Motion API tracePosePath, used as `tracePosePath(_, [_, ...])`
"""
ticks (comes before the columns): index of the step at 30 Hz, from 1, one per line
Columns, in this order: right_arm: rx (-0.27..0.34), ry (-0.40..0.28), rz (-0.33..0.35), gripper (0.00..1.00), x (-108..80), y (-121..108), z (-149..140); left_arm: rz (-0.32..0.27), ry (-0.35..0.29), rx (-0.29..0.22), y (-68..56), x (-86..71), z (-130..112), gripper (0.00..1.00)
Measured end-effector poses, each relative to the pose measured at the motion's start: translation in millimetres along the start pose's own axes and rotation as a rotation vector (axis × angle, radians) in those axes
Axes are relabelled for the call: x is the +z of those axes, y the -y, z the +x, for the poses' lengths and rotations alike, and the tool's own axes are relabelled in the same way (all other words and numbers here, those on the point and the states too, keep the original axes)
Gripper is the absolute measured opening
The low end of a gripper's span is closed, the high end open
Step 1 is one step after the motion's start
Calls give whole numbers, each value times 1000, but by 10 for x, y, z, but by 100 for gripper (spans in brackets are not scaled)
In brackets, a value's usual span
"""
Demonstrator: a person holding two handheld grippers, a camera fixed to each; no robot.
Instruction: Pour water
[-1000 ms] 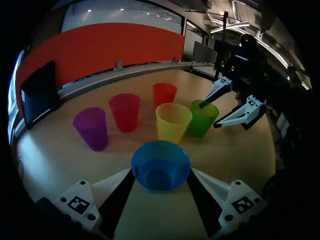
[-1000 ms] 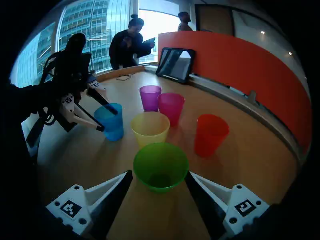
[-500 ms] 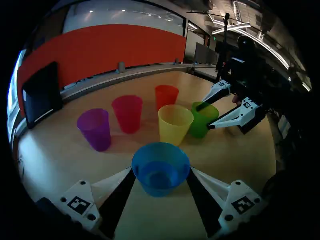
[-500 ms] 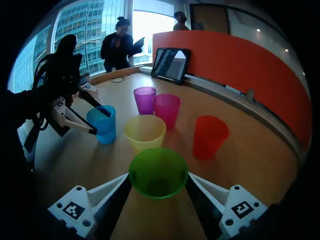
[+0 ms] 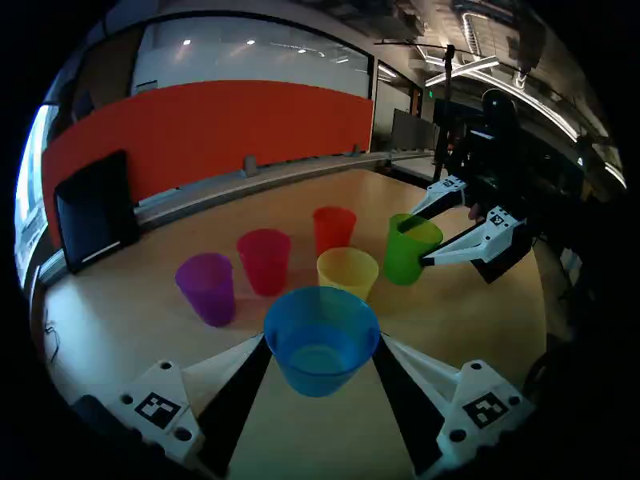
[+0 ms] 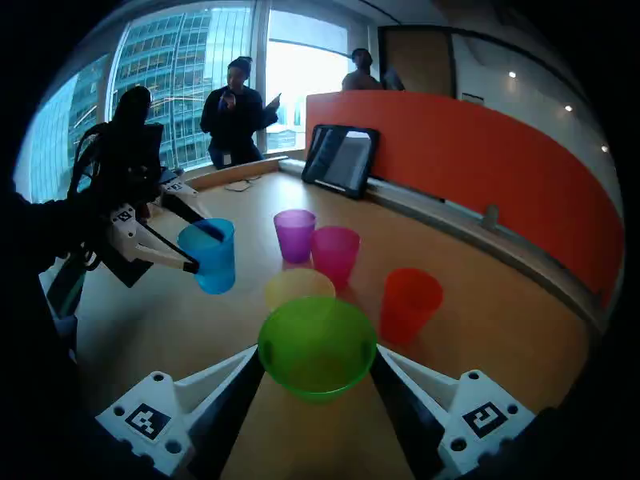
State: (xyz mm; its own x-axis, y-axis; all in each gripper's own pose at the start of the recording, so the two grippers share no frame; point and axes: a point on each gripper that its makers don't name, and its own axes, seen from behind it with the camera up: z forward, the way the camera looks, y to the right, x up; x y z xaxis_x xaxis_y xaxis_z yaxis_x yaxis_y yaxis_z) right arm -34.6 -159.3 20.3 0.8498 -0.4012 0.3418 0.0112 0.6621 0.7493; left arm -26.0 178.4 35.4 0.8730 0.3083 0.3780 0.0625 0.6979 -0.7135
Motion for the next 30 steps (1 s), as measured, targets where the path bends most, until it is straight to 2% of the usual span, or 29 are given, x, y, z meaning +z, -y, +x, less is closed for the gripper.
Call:
tracePosePath(15, [-38, -170, -33, 91, -366, 134, 656, 40, -142, 16, -80, -397, 515, 86])
tracePosePath(30, [-56, -319, -53, 92, -568, 275, 1117, 58, -258, 0, -78, -699, 886, 86])
